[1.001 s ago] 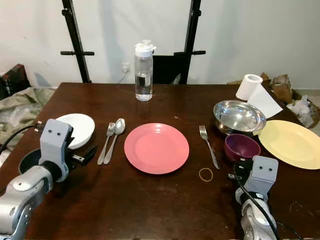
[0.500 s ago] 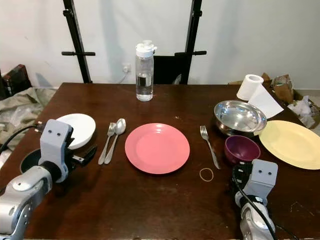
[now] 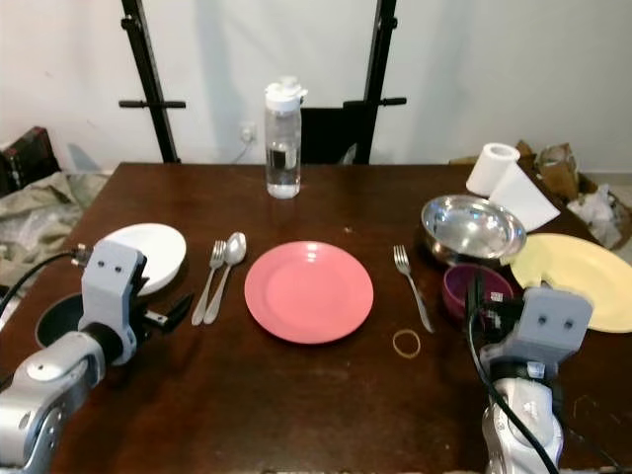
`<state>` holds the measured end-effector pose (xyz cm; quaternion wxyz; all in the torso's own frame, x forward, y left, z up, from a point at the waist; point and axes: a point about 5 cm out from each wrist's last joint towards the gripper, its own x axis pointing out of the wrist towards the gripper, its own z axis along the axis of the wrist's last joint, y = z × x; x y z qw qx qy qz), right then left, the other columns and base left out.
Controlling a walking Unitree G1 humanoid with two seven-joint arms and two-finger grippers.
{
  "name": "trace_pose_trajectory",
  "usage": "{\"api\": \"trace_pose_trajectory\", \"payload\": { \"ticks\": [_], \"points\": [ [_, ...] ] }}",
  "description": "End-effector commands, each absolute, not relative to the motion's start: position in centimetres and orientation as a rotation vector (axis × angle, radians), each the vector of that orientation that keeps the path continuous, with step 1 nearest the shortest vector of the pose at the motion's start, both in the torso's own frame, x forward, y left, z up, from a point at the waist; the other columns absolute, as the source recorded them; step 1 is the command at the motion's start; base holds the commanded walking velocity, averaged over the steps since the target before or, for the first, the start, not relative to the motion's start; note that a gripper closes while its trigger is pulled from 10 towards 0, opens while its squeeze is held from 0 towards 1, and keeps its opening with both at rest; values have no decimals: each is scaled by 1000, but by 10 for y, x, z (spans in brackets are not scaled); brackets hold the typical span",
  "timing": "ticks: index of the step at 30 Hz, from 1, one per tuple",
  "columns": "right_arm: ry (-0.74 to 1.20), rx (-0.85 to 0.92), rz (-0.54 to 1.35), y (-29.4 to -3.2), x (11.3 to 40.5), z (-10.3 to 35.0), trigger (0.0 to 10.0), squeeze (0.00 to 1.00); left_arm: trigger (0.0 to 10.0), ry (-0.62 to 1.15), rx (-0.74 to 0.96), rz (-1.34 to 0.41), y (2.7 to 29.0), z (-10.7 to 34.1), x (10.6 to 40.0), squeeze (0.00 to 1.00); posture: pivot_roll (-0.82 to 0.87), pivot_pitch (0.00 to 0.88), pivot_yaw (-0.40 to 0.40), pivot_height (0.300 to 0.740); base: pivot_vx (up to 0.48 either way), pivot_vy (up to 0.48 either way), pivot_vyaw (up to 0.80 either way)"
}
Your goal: Setting the table
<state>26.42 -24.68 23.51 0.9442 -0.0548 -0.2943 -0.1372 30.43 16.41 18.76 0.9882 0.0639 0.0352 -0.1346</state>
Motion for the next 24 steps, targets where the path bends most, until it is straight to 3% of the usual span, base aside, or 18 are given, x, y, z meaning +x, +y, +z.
{"api": "trace_pose_trajectory", "payload": {
  "ticks": [1,5,6,12,24],
  "points": [
    [-592,-97,-250,-238,265,236,10000,0,10000,98,136,-274,164,181,303,0,98,106,118,740,0,0,0],
    [-582,-9,-131,-207,275,239,10000,0,10000,29,223,-278,158,187,305,0,98,102,111,740,0,0,0],
    [-529,88,-75,-187,282,229,10000,0,10000,-23,239,-300,149,193,304,0,103,99,102,740,0,0,0],
    [-364,215,38,-140,287,194,10000,0,10000,-80,158,-395,126,199,292,0,111,97,97,740,0,0,0],
    [-298,253,109,-122,296,187,10000,0,10000,-95,100,-396,116,197,287,0,126,83,70,740,-75,0,0]
  ]
}}
